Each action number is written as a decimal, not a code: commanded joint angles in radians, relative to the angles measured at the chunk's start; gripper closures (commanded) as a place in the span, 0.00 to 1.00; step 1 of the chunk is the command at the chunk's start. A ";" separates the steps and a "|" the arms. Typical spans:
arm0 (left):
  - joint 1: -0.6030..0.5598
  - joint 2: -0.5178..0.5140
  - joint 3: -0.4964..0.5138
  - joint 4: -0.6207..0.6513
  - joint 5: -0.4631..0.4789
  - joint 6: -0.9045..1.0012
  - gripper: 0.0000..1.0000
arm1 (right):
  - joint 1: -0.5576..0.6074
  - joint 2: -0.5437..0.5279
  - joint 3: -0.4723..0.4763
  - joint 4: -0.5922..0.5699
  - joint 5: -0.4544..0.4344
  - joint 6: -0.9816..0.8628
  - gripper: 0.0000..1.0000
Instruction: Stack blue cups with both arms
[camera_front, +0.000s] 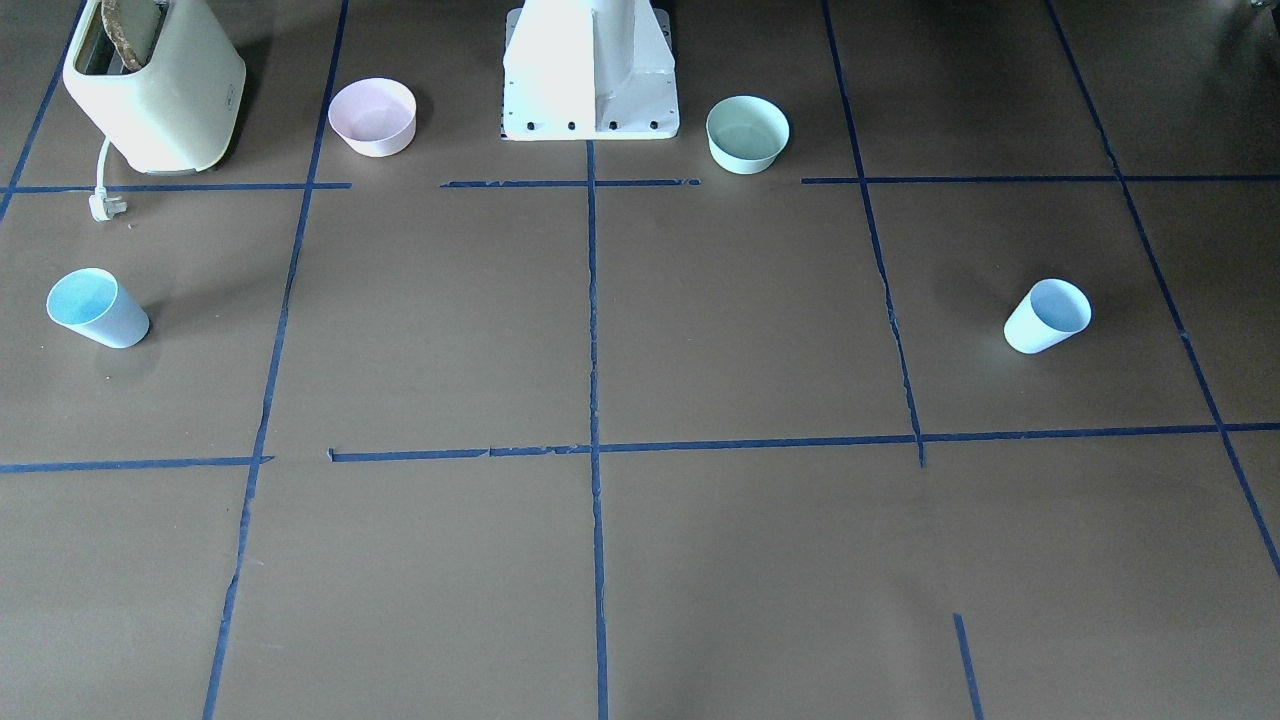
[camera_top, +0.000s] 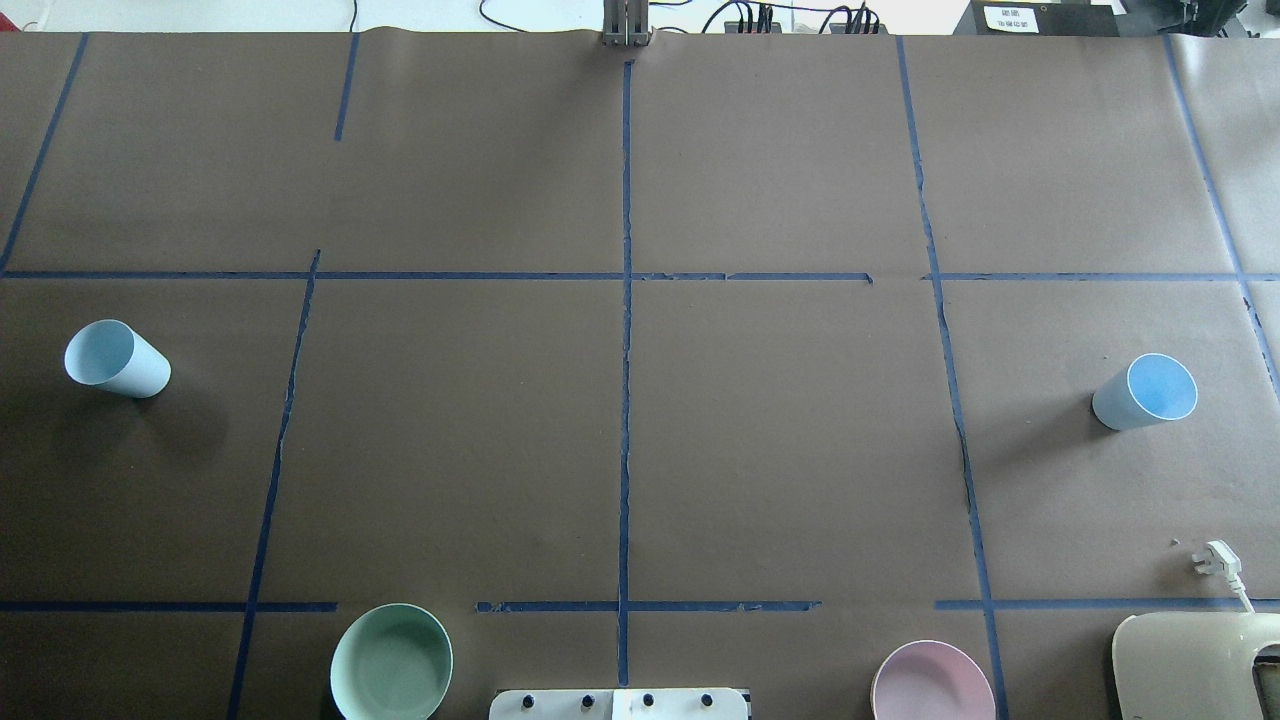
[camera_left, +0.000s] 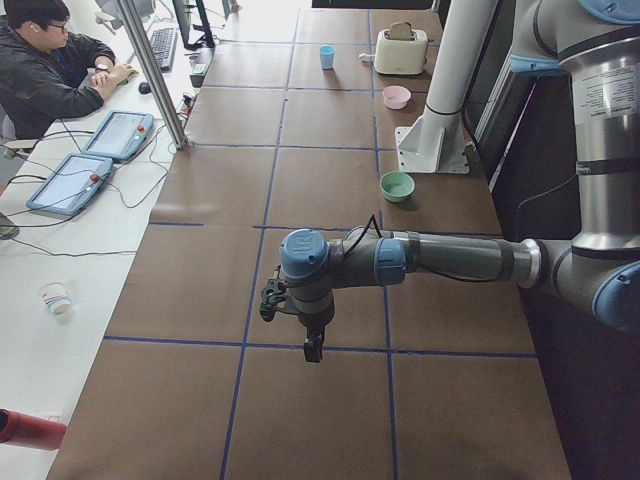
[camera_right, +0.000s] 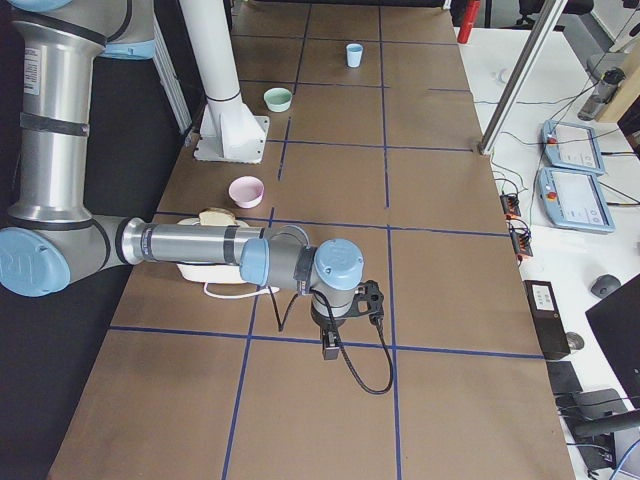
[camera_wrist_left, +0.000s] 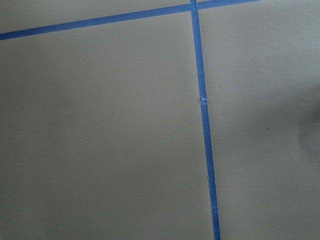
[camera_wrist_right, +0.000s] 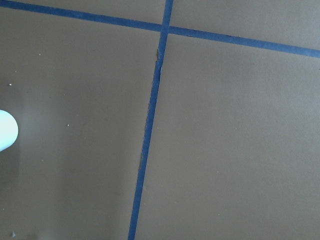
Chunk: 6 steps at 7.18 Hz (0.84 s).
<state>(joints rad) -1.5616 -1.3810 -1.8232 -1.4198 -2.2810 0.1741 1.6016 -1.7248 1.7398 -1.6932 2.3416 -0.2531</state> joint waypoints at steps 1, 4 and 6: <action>0.000 -0.001 -0.014 -0.001 -0.003 0.004 0.00 | 0.000 -0.001 0.001 0.001 0.015 0.000 0.00; 0.000 -0.032 -0.013 -0.013 -0.003 -0.004 0.00 | 0.000 -0.001 0.003 0.001 0.013 -0.002 0.00; 0.000 -0.082 -0.001 -0.089 -0.002 -0.010 0.00 | 0.000 -0.001 0.009 0.001 0.015 -0.002 0.00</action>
<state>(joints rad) -1.5616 -1.4338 -1.8290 -1.4635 -2.2836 0.1693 1.6015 -1.7263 1.7460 -1.6920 2.3558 -0.2546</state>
